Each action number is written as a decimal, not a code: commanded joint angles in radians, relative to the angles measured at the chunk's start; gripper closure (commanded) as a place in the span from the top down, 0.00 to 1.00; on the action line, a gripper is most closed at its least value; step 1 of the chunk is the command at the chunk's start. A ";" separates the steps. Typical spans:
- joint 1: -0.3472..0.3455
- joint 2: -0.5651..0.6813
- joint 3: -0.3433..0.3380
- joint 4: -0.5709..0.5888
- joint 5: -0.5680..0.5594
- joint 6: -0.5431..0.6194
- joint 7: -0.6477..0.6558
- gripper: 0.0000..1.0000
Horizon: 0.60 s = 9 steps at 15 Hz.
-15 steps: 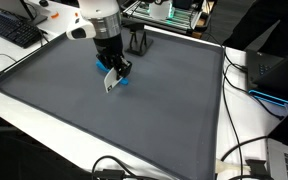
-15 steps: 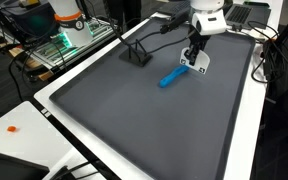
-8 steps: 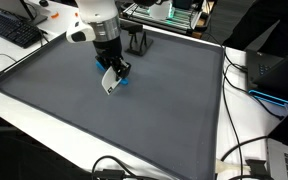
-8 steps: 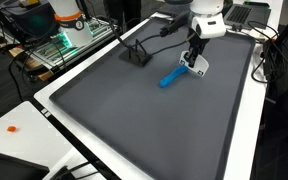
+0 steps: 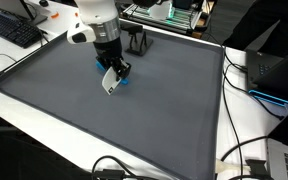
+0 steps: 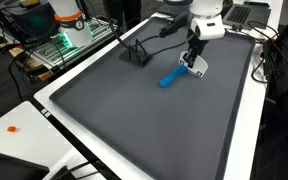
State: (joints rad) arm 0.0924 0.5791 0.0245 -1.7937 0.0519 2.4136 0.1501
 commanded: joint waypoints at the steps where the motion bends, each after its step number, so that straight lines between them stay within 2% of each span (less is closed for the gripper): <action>1: -0.008 -0.018 -0.001 -0.045 0.008 -0.012 0.003 0.02; 9: -0.030 -0.053 0.020 -0.136 0.091 0.053 -0.006 0.02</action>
State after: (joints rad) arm 0.0828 0.5572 0.0281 -1.8397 0.1084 2.4283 0.1524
